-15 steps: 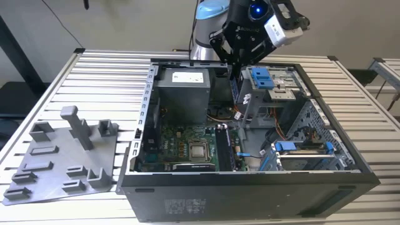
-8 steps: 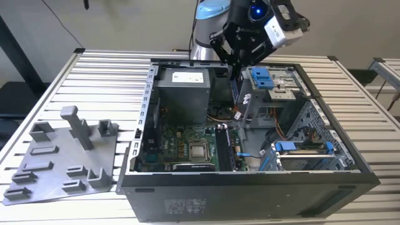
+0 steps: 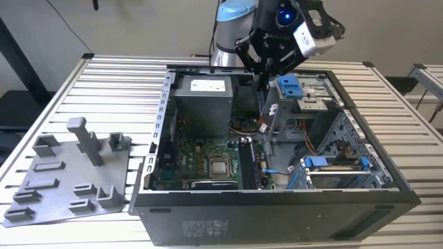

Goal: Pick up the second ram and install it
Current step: 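Insert the second ram into the second slot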

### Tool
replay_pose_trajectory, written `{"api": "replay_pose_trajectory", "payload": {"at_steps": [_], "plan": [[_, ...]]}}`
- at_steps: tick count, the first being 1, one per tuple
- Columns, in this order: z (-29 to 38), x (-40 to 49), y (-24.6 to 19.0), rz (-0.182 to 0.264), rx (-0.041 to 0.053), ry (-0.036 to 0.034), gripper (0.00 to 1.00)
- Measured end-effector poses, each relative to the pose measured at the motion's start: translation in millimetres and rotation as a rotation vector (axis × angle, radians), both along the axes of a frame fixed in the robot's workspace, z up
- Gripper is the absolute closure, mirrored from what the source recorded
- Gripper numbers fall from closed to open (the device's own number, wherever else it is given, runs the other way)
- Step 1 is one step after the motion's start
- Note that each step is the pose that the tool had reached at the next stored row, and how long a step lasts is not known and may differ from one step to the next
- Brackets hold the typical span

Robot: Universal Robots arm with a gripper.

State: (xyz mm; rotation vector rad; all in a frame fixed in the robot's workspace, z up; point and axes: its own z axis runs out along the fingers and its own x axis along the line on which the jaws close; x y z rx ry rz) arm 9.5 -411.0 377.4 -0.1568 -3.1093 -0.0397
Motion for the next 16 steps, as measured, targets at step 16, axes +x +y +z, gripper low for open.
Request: {"api": "replay_pose_trajectory", "payload": {"at_steps": [16], "plan": [[-17.9, 7.7, -2.0, 0.0, -0.0002, -0.0055, 0.86]]}}
